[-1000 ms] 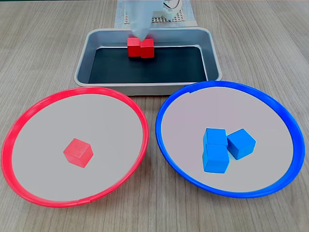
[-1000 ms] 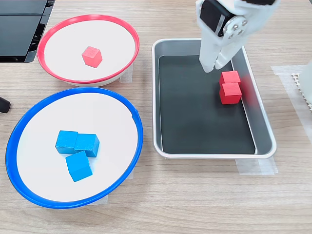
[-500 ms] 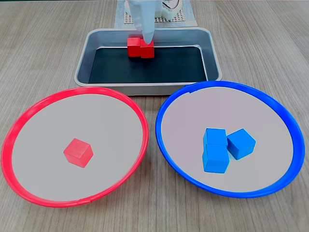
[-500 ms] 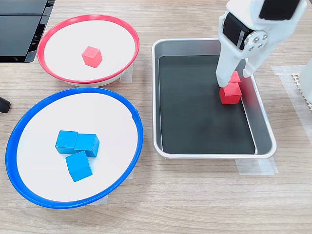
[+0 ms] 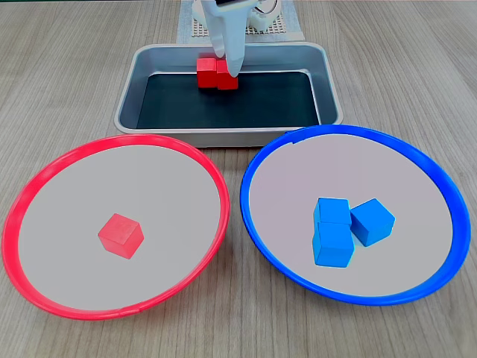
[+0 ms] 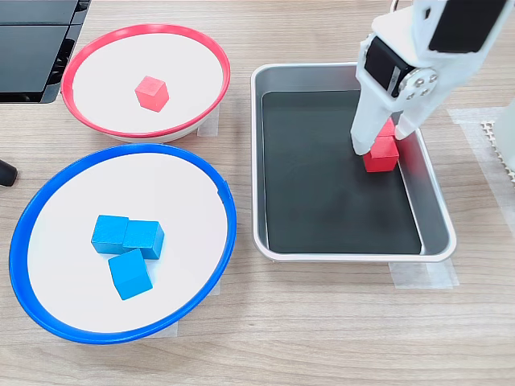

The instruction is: Move six blocks tray to matching dishes

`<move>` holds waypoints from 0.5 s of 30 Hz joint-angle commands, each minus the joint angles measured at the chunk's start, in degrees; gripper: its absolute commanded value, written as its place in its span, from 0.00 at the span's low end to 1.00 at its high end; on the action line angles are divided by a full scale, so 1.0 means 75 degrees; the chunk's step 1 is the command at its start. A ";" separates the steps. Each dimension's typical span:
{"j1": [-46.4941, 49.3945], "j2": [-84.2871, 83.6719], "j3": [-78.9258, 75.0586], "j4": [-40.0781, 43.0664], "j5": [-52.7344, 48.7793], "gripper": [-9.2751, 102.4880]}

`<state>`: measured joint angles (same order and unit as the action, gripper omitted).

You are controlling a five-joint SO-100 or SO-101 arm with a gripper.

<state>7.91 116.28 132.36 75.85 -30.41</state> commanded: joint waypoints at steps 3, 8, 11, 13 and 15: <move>-0.0094 0.0094 0.0105 -0.0152 0.0035 0.25; -0.0129 0.0094 0.0328 -0.0398 0.0035 0.25; -0.0152 0.0105 0.0457 -0.0715 0.0152 0.24; -0.0152 0.0105 0.0492 -0.1078 0.0328 0.23; -0.0141 0.0105 0.0504 -0.1383 0.0516 0.23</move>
<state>7.12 116.37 136.05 68.38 -28.39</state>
